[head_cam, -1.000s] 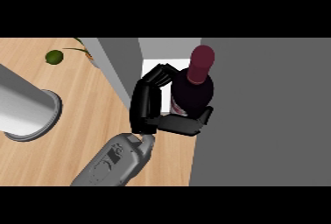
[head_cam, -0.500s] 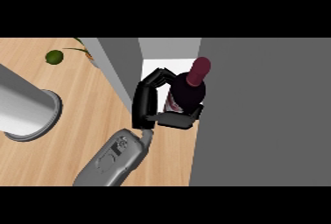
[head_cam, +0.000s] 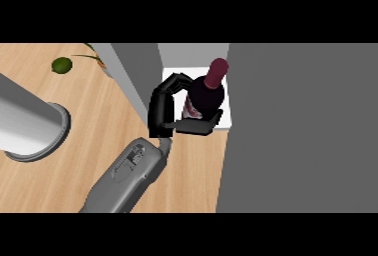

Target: Pick up the wine, place it into the cabinet and close the cabinet

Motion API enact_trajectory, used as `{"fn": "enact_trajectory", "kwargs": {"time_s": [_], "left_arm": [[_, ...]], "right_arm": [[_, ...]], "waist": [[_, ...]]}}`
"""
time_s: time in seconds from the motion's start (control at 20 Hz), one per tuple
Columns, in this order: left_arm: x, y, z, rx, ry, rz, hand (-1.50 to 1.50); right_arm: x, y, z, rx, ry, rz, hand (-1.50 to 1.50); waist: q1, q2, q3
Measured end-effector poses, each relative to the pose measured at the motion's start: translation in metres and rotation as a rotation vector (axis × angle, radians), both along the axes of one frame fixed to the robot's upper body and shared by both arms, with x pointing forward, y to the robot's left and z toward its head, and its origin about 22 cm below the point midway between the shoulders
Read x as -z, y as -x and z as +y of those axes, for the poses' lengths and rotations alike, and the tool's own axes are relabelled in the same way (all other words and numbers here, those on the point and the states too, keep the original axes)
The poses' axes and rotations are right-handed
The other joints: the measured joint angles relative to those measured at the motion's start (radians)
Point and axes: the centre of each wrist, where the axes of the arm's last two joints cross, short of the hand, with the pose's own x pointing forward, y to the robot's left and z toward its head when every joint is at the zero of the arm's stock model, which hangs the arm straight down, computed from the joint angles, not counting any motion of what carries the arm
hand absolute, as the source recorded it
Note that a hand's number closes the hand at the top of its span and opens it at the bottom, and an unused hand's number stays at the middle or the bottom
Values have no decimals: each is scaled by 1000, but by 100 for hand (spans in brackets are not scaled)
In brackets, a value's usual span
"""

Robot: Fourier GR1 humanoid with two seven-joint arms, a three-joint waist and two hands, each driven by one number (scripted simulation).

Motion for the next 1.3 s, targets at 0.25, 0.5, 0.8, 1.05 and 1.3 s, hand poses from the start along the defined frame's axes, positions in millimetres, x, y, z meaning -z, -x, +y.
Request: {"fn": "enact_trajectory", "kwargs": {"time_s": [0.25, 0.5, 0.8, 1.05, 1.3], "left_arm": [[6, -9, 9, -23, 12, -3, 150], [12, -18, 14, -14, 17, 23, 150], [5, -39, 16, -11, 22, 63, 150], [5, -55, 18, -26, 0, 89, 150], [5, -69, 17, -47, -4, 88, 150]], "right_arm": [[1, 0, 3, -16, -6, 7, -150], [2, -1, 3, -17, -9, 2, -150], [1, -3, -1, -5, -13, -4, -150], [3, -2, 1, -19, -21, 2, -150], [5, -2, -1, -21, -14, 0, -150]], "waist": [[2, 0, 0], [1, 0, 0], [-1, 1, 0], [-8, 2, 0], [-18, 4, 0]]}}
